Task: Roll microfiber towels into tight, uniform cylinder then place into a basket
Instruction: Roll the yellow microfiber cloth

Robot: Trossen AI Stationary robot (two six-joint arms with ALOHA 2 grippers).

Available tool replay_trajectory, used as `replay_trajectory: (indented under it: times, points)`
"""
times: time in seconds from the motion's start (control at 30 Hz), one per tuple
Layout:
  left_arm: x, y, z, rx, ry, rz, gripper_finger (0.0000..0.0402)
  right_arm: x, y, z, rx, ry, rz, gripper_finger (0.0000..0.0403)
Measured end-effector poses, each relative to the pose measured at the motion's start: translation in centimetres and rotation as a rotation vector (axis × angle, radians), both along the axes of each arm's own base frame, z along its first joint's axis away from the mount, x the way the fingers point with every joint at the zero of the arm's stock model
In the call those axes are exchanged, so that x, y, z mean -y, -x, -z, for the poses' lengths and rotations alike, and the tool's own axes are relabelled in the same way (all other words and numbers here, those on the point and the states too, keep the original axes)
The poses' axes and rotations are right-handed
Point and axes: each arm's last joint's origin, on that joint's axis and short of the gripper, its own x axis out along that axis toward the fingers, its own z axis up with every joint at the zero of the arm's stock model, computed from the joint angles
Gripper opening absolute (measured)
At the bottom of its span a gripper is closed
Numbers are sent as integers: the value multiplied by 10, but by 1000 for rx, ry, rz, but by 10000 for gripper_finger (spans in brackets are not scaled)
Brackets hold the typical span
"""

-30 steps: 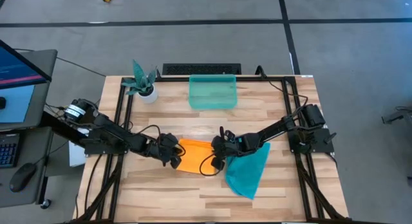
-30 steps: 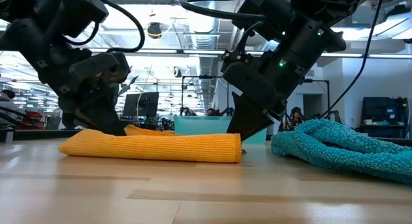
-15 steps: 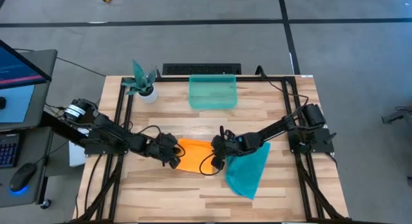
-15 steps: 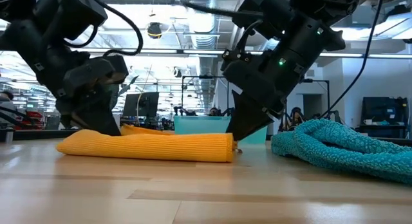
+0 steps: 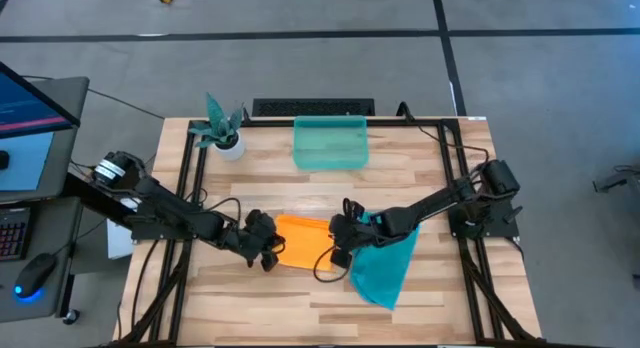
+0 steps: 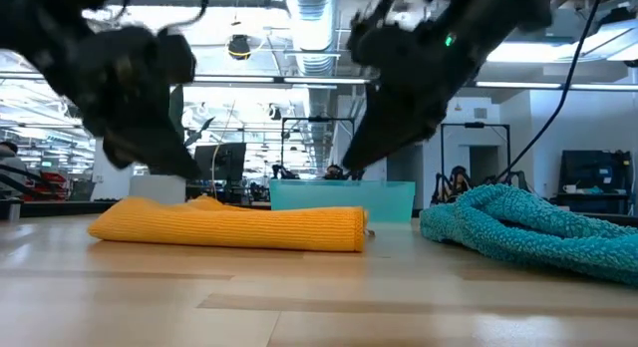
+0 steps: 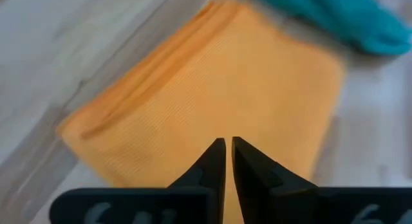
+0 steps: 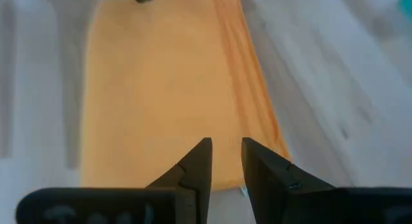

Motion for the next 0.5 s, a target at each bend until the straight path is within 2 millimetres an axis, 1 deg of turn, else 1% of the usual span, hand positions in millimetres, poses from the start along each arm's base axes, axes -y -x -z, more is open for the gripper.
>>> replay_trajectory:
  times: [0.1, 0.2, 0.27, 0.33, 0.4, 0.5]
  points:
    - [9, 4, -17, 50, -31, 37, 17, -9, 12, -16, 29, 65, 5, 107]
    - [21, 9, -31, 100, -92, 88, 17, -23, 25, -34, 62, 124, -36, 107]
    - [30, 17, -38, 116, -158, 151, 17, -35, 30, -44, 120, 139, -71, 107]
    - [42, 21, -44, 138, -207, 236, 17, -46, 39, -50, 138, 180, -110, 107]
    - [53, 27, -47, 146, -253, 286, 17, -58, 41, -56, 194, 198, -150, 107]
    - [70, 33, -57, 200, -304, 320, 16, -75, 48, -55, 219, 237, -227, 107]
